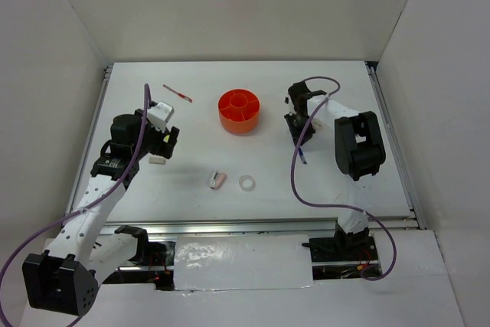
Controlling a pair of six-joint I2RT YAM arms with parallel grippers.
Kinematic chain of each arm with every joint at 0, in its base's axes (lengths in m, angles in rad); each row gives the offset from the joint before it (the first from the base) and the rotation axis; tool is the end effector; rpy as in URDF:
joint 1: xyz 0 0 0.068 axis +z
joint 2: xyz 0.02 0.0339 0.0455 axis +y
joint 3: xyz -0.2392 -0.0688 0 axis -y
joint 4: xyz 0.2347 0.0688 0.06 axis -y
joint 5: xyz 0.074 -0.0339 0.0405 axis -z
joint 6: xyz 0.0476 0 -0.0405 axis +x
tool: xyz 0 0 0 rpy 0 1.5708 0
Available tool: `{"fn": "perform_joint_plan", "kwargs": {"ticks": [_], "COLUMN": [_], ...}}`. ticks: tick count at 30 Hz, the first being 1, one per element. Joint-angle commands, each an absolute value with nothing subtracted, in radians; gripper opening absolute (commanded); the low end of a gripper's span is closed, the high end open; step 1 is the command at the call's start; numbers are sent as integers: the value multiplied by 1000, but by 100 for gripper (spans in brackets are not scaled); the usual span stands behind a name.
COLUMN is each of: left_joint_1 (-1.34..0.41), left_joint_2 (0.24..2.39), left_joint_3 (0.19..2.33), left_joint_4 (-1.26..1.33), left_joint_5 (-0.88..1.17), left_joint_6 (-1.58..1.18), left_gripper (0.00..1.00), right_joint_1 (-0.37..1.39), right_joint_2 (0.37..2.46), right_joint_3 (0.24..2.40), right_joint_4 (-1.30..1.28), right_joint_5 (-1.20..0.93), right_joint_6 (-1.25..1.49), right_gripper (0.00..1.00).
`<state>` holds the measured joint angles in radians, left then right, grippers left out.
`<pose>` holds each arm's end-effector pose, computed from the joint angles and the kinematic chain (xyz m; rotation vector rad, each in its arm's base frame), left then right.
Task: Sort the stationery into containers
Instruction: Pick up the pen from the center of the board.
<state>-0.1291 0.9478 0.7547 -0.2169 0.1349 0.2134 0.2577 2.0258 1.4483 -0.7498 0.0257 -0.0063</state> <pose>0.2306 -0.0364 0.2733 0.4229 1.9319 -0.0788 0.3715 0.0966 0.1325 -0.3768 2.8722 0.0075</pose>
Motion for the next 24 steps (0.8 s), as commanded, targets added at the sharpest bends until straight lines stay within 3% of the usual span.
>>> {"fn": "perform_joint_plan", "kwargs": {"ticks": [1,3,7,10,14,18,21,24], "left_joint_1": [-137,-138,-140,-146,-147,-163,-244,-471], "left_joint_2": [950,948,950,954,946,882,880,911], "left_joint_3": [793,793,801,814,827,810,825,847], "left_joint_4": [-180,-170,-164,-164,-170,-161,-127,-176], "left_joint_5": [160,164,184,202,265,516,548,487], "left_joint_6": [245,253,270,285,349,495,595,812], "left_gripper": [91,91,92,92,94,93,91,87], "right_joint_1": [267,268,268,270,273,272,273,273], "right_joint_2": [2054,2072,2105,2114,2069,1945,1861,1792], "right_joint_3": [1512,1537,1581,1592,1556,1548,1557,1537], "right_joint_4": [-831,-856,-896,-908,-900,-917,-955,-983], "right_joint_5": [21,21,18,15,-44,-170,-319,-445], "right_joint_6": [-32,-37,-49,-52,-66,-46,-25,-22], "right_gripper": [32,31,21,0,0,0,0,0]}}
